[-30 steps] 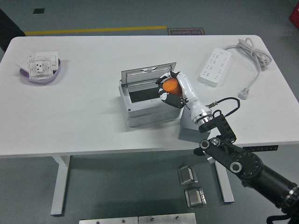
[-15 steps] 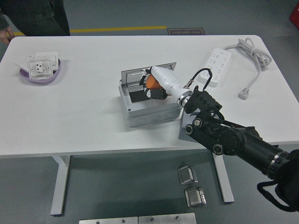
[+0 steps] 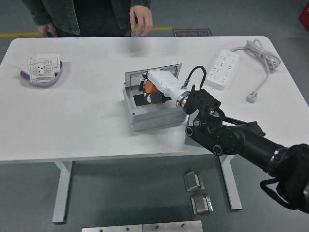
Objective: Pick up the cylinder from the cube,place it in the box,flap close box
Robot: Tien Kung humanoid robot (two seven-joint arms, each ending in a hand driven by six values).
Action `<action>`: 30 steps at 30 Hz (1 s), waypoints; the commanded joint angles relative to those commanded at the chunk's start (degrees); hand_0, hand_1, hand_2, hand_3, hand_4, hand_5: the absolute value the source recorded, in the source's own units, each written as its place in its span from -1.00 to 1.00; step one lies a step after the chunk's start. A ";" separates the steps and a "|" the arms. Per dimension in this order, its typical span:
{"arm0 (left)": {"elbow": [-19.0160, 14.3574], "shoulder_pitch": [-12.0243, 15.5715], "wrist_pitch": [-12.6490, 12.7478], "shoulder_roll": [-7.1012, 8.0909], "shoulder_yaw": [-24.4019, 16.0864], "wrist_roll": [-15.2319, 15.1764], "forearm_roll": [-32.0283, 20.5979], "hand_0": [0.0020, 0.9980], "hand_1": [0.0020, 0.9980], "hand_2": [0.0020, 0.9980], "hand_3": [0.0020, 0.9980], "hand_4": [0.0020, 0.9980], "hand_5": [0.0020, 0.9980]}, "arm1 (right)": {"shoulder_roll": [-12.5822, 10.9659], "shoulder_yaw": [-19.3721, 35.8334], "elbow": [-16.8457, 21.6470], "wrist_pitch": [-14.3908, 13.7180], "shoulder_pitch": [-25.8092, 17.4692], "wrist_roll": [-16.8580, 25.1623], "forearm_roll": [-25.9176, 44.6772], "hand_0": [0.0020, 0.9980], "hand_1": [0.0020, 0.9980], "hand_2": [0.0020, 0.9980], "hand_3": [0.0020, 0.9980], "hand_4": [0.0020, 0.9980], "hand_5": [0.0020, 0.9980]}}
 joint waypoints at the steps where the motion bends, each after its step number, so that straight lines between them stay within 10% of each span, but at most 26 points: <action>1: 0.00 -0.04 -0.01 0.02 0.15 0.00 -0.12 0.25 0.11 0.09 0.19 0.03 -0.91 | 0.09 -0.17 -0.09 0.16 0.12 -0.06 -0.41 -0.19 -0.36 -0.22 -0.18 -1.00 -1.00; 2: 0.00 -0.08 -0.01 0.03 0.29 0.01 -0.24 0.25 0.11 0.09 0.19 0.03 -0.91 | 0.19 -0.36 -0.21 0.33 0.24 -0.13 -0.83 -0.19 -0.36 -0.22 -0.18 -1.00 -1.00; 3: 0.00 -0.11 -0.03 0.04 0.36 0.02 -0.28 0.25 0.11 0.09 0.19 0.03 -0.91 | 0.27 -0.51 -0.34 0.48 0.35 -0.20 -1.18 0.02 0.07 0.21 0.37 -0.33 -0.74; 8: 0.00 -0.33 -0.12 0.07 0.70 0.07 -0.43 0.25 0.11 0.09 0.19 0.03 -0.91 | 0.47 -1.08 -1.14 0.93 0.59 -0.36 -2.33 0.02 0.07 0.21 0.37 -0.33 -0.74; 9: 0.00 -0.36 -0.16 0.07 0.72 0.09 -0.42 0.25 0.11 0.09 0.19 0.03 -0.91 | 0.47 -1.11 -1.30 0.93 0.57 -0.32 -2.47 0.26 0.24 0.34 0.66 0.61 -0.37; 24: 0.00 -0.37 -0.44 0.06 0.40 0.14 0.04 0.25 0.10 0.08 0.18 0.00 -0.91 | -0.47 -0.65 0.13 -0.08 -0.05 0.03 -2.65 0.34 0.23 0.29 0.70 0.79 -0.25; 30: 0.00 0.06 -0.41 -0.34 -0.50 0.18 0.39 0.25 0.10 0.08 0.18 -0.01 -0.91 | -5.17 -1.28 7.22 -0.24 -1.27 -1.45 3.64 0.34 0.22 0.28 0.69 0.79 -0.23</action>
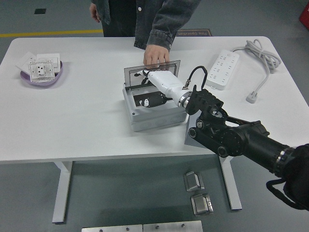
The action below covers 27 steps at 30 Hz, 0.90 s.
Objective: Pick up the cylinder from the cube,place it in the box,flap close box
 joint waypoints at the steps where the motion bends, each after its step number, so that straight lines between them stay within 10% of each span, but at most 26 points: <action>1: 0.00 0.11 0.00 -0.07 -0.30 0.02 0.19 0.25 0.10 0.08 0.18 -0.01 -0.91 | -1.00 -0.11 1.42 0.18 -0.06 -0.42 1.16 0.34 0.22 0.28 0.69 0.79 -0.23; 13: 0.00 0.12 0.01 -0.31 -1.08 0.32 0.65 0.25 0.10 0.08 0.18 -0.02 -0.90 | -8.60 4.56 17.35 6.57 4.93 -7.01 6.19 0.30 0.14 0.27 0.64 0.70 -0.23; 27: 0.00 -0.48 -0.23 -0.18 -0.67 0.52 0.92 0.25 0.10 0.07 0.17 -0.08 -0.90 | -3.29 3.75 4.29 6.30 7.15 -3.02 9.00 0.27 0.10 0.25 0.56 0.64 -0.25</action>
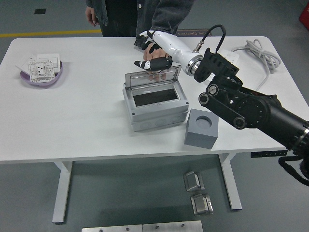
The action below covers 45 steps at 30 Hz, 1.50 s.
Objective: Pick up the cylinder from the cube,place it in the box,flap close box
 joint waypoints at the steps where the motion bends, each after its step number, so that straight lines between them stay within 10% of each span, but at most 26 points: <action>1: 0.00 -0.04 -0.02 -0.06 0.09 0.00 -0.06 0.25 0.10 0.07 0.17 -0.08 -0.90 | 0.21 -0.50 -0.46 -0.12 -0.36 0.19 0.27 0.27 0.10 0.25 0.56 0.64 -0.25; 19: 0.00 -0.10 0.17 -0.13 2.62 -0.38 -2.82 0.25 0.09 0.07 0.17 -0.10 -0.91 | -6.75 -6.35 12.14 -0.61 -5.10 -1.71 1.00 0.27 0.07 0.24 0.54 0.54 -0.30; 28: 0.00 0.11 0.27 -0.32 4.26 -0.84 -4.50 0.25 0.09 0.07 0.17 -0.10 -0.91 | -6.54 -6.04 12.63 -1.83 -9.95 -0.32 2.47 0.28 0.07 0.24 0.55 0.53 -0.31; 39: 0.00 0.81 0.27 -0.15 -0.44 -0.41 -0.21 0.25 0.10 0.07 0.17 -0.11 -0.90 | -13.24 8.70 22.86 3.07 -17.39 -9.26 -10.04 0.26 0.08 0.24 0.55 0.50 -0.32; 45: 0.00 1.12 0.53 -0.19 -2.07 -0.58 0.78 0.25 0.09 0.07 0.17 -0.11 -0.90 | -11.31 22.01 29.62 -3.69 -27.19 -4.33 -12.61 0.26 0.07 0.23 0.54 0.50 -0.32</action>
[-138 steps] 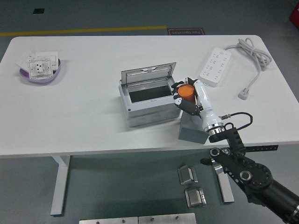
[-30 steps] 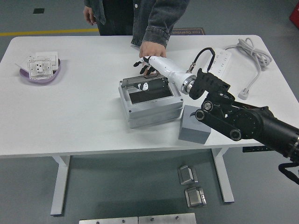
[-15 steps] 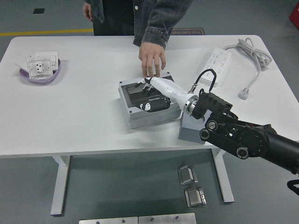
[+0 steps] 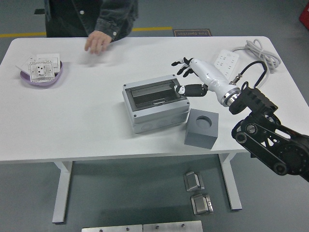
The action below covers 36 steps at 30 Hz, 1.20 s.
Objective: Pick up the cylinder from the cube,place it in the box,flap close box
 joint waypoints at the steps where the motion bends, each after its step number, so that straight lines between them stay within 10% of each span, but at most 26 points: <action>1: 0.00 0.04 0.03 -0.10 0.08 -0.05 -0.17 0.25 0.09 0.07 0.17 -0.11 -0.90 | 1.02 2.06 0.39 -1.65 -1.79 1.69 1.33 0.26 0.07 0.23 0.54 0.50 -0.32; 8: 0.00 0.61 0.08 -0.46 -0.33 -0.49 0.22 0.25 0.10 0.07 0.17 -0.11 -0.90 | 6.35 14.23 -2.12 -11.46 -14.17 15.79 14.69 0.26 0.10 0.23 0.54 0.51 -0.32; 14: 0.00 0.96 0.15 -0.53 -1.08 -1.04 1.00 0.25 0.10 0.07 0.17 -0.11 -0.90 | 7.57 21.83 -2.29 -13.94 -22.02 24.99 22.76 0.29 0.23 0.34 0.55 0.56 -0.27; 15: 0.00 0.96 0.16 -0.52 -1.25 -1.10 1.17 0.25 0.10 0.07 0.17 -0.10 -0.89 | 7.62 23.06 -2.00 -14.06 -22.80 25.80 22.52 0.43 0.44 0.52 0.66 0.86 -0.02; 36: 0.00 0.83 0.13 -0.39 -4.09 -1.29 3.56 0.25 0.10 0.07 0.17 -0.08 -0.90 | 5.81 32.09 -0.43 -14.28 -26.67 23.33 14.97 0.64 0.55 0.58 0.67 0.88 0.00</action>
